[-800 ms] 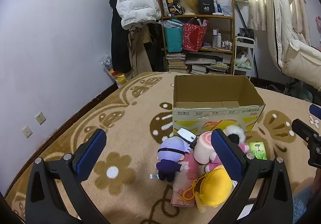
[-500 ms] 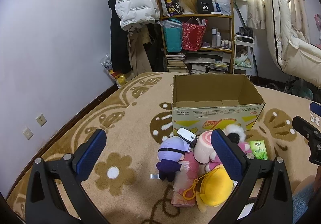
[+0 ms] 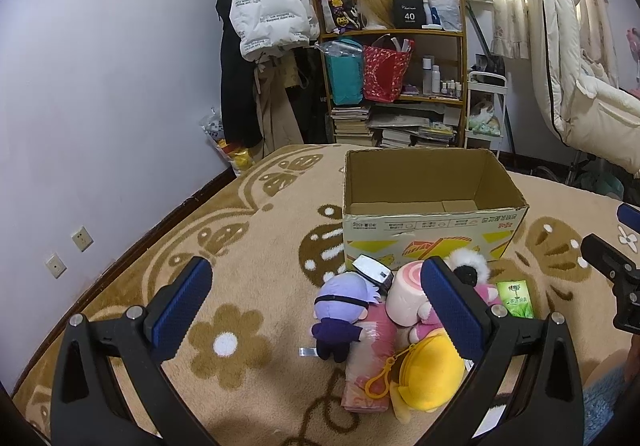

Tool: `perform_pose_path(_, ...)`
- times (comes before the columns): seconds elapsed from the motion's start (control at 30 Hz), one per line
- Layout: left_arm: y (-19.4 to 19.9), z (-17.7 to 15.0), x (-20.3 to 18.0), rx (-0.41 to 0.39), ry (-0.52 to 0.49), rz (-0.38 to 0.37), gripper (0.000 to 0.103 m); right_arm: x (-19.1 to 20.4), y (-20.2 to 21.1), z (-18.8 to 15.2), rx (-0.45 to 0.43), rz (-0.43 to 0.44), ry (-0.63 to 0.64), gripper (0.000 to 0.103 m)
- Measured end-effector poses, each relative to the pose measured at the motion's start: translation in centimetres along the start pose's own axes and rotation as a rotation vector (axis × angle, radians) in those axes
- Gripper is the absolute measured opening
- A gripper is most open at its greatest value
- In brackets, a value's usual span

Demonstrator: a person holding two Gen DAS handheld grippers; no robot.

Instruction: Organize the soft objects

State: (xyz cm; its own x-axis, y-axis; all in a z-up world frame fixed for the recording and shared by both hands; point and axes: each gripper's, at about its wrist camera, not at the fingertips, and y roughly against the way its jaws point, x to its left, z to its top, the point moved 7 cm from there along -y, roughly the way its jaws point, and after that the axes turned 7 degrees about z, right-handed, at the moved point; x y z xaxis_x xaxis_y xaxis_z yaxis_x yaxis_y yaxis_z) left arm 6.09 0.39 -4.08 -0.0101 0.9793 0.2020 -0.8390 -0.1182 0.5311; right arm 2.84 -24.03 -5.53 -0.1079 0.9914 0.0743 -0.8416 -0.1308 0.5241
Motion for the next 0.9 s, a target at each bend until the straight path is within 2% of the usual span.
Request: perform_pose_path(0.9,0.10,-0.21,-0.41,-0.007,-0.008,0.004,0.103,0.56,-0.35,-0.36,0.010,0.011,-0.018,0.103)
